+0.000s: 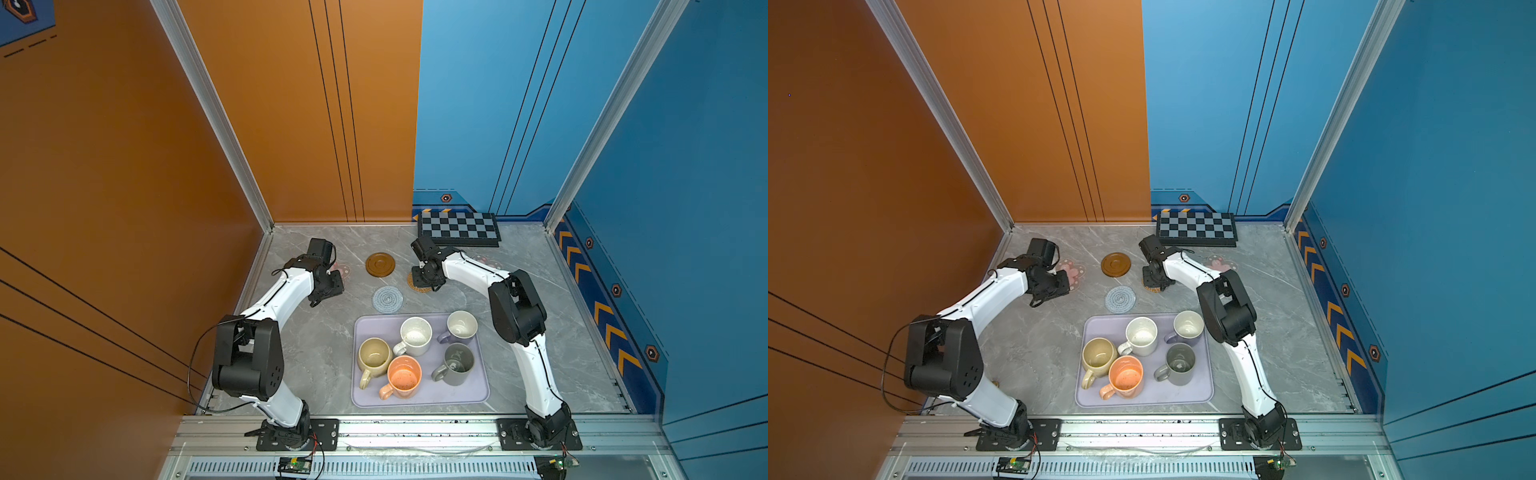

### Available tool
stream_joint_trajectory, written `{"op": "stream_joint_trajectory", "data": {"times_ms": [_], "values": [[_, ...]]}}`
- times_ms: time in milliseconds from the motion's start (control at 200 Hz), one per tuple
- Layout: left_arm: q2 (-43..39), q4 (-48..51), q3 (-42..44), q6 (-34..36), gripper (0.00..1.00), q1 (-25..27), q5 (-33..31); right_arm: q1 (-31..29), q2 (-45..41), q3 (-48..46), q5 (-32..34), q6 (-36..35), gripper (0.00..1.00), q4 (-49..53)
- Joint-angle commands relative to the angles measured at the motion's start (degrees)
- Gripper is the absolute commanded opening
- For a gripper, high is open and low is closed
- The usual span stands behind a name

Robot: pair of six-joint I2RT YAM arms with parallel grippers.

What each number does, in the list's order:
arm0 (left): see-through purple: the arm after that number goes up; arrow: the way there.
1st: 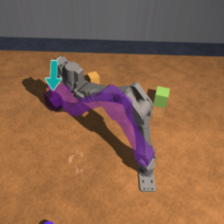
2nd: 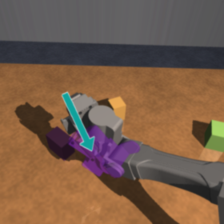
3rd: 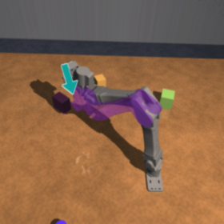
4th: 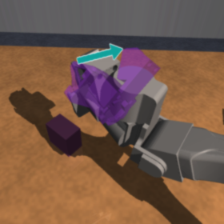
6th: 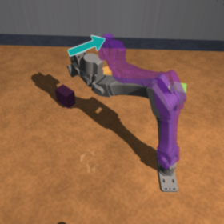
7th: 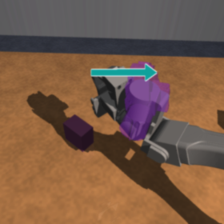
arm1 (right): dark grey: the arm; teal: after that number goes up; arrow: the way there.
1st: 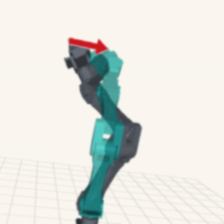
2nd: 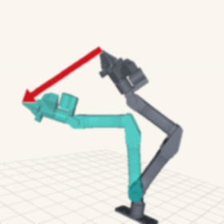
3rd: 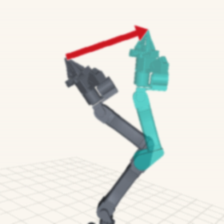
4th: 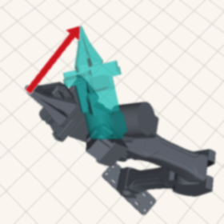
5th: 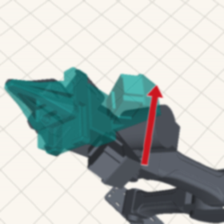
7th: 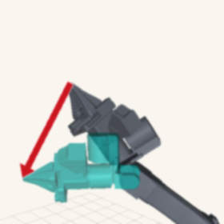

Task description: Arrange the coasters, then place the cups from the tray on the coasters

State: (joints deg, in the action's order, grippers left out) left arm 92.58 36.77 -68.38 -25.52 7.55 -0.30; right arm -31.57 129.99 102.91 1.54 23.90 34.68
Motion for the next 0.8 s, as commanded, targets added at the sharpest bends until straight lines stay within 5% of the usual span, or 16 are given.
{"op": "stream_joint_trajectory", "data": {"times_ms": [0,796], "values": [[-0.05,-0.3,0.46,0.15,0.4,-0.22,1.07,0.45,1.39,0.81,1.9,0.67,0.27,0.27],[0.67,-0.13,-3.21,0.43,0.4,1.96,0.21,6.98,-1.85,-7.46,6.34,-0.12,0.25,0.21]]}}
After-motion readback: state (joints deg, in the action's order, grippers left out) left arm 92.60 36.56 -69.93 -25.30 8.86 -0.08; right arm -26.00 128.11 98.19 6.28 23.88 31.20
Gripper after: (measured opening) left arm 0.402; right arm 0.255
